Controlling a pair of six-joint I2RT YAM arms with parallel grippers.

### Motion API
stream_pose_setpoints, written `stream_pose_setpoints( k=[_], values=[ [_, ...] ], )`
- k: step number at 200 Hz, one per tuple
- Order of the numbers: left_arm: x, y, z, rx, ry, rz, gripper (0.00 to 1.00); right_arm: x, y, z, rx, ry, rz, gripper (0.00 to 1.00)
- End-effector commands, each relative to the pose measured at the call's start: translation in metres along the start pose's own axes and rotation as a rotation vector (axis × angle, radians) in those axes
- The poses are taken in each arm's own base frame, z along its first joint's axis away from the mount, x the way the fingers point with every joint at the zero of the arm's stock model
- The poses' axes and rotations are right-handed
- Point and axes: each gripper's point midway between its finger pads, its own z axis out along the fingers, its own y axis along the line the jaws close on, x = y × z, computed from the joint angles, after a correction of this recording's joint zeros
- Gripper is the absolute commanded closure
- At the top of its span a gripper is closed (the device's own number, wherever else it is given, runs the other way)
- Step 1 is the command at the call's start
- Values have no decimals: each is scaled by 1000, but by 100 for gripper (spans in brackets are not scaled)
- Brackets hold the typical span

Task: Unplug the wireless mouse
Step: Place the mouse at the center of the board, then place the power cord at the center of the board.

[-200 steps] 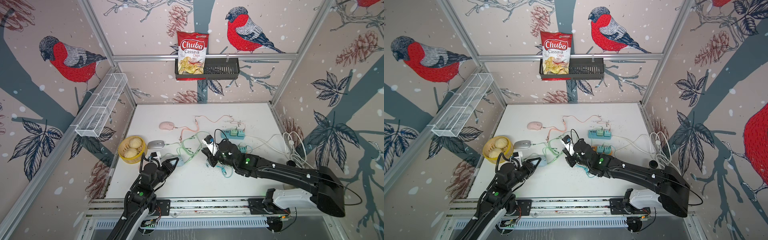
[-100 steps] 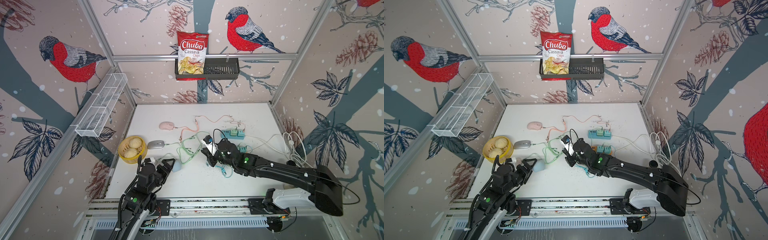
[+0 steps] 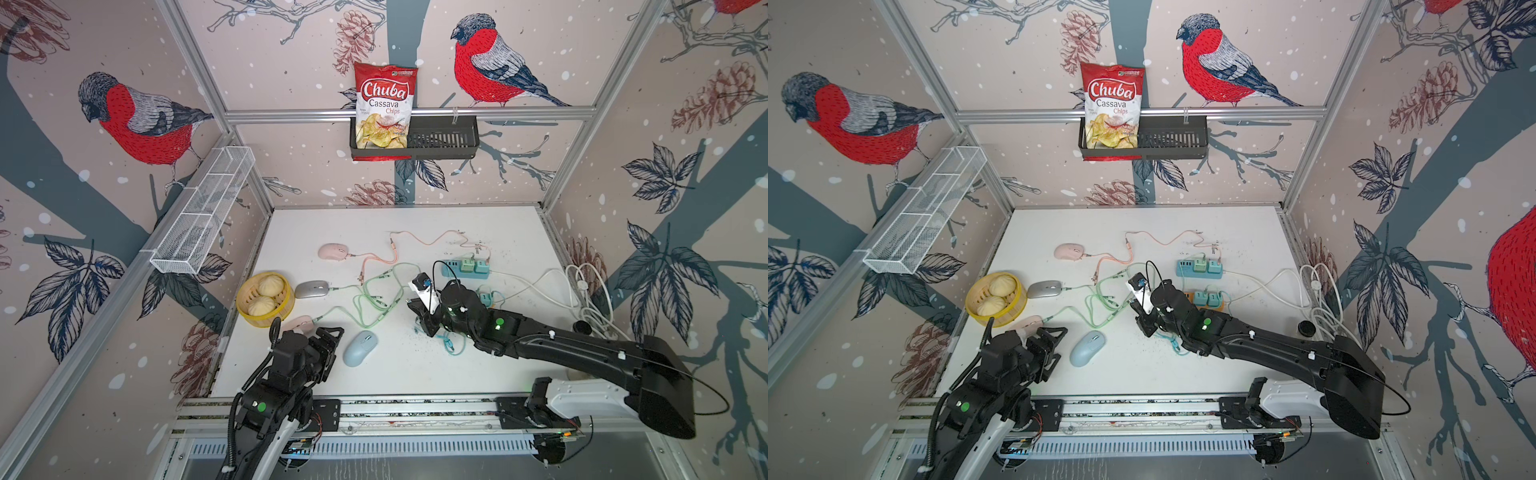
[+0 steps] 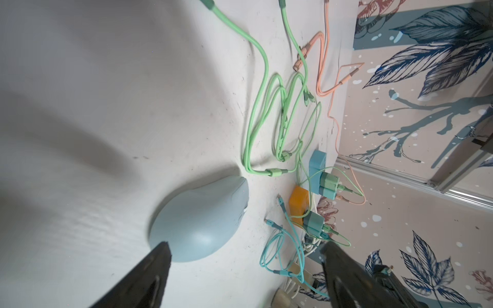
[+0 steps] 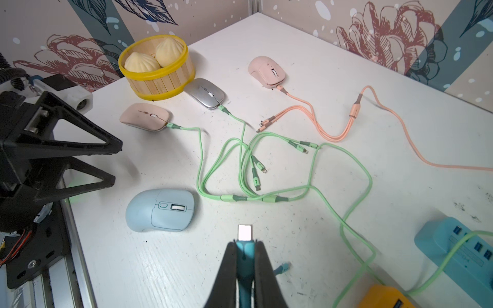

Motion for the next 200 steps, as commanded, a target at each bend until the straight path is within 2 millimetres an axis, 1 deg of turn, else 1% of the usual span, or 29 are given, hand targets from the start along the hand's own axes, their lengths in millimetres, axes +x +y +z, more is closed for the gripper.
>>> stream_pose_setpoints(
  k=[1,10,18,24,37,38,40,44,47,48,53,54,56,68,79,99,112,124,138,146,157,160,161,163,171,177,181,187,200],
  values=[
    [16,-74,6,318,110,144,27,3,24,-5,-163,0,54,100],
    [26,-103,4,451,148,240,33,0,31,-9,-215,-24,87,100],
    [33,-116,4,495,170,297,33,-2,31,-11,-237,-40,118,100],
    [37,-125,6,500,181,335,33,-1,31,-11,-253,-40,139,94],
    [47,-146,8,500,203,458,32,3,25,-8,-252,-6,164,64],
    [48,-145,11,483,209,463,32,3,24,-8,-246,-2,165,62],
    [50,-146,13,474,215,478,32,4,22,-7,-237,4,167,51],
    [53,-154,13,470,219,513,32,5,17,-7,-216,11,172,36],
    [55,-159,13,467,222,533,32,6,14,-7,-198,18,172,26],
    [56,-161,13,467,223,542,32,6,12,-7,-192,19,173,25],
    [60,-169,13,467,223,579,32,6,5,-8,-159,22,179,5],
    [60,-171,13,467,223,586,32,6,3,-9,-152,23,179,2],
    [61,-174,13,469,222,598,32,5,0,-10,-141,21,182,0],
    [65,-191,12,479,207,662,31,-2,-19,-22,-85,-5,204,1],
    [64,-206,13,493,187,710,31,-10,-43,-37,-30,-44,248,0],
    [67,-225,27,510,186,792,29,-18,-100,-70,155,-114,370,1],
    [76,-233,46,523,241,859,29,-20,-139,-98,334,-183,480,1],
    [87,-235,74,494,303,918,31,-18,-168,-127,471,-242,595,1],
    [100,-233,108,437,361,997,33,-5,-195,-160,606,-308,734,0],
    [108,-232,127,404,382,1042,33,-1,-204,-172,631,-342,773,0],
    [122,-231,151,369,413,1103,34,5,-214,-181,653,-336,803,3],
    [126,-221,159,341,433,1115,34,9,-217,-183,667,-322,815,3],
    [128,-227,159,349,429,1123,34,10,-218,-183,670,-316,821,3],
    [131,-230,163,349,433,1134,34,13,-220,-183,678,-304,831,3],
    [141,-229,179,322,455,1179,35,27,-230,-184,711,-245,883,2],
    [147,-227,191,295,472,1209,36,35,-234,-181,707,-197,915,3],
    [151,-219,200,264,489,1227,36,41,-235,-177,690,-166,931,4],
    [157,-218,211,234,496,1259,38,49,-236,-171,657,-124,958,6],
    [162,-206,234,134,509,1309,40,68,-240,-157,590,-47,1019,18]
  ],
)
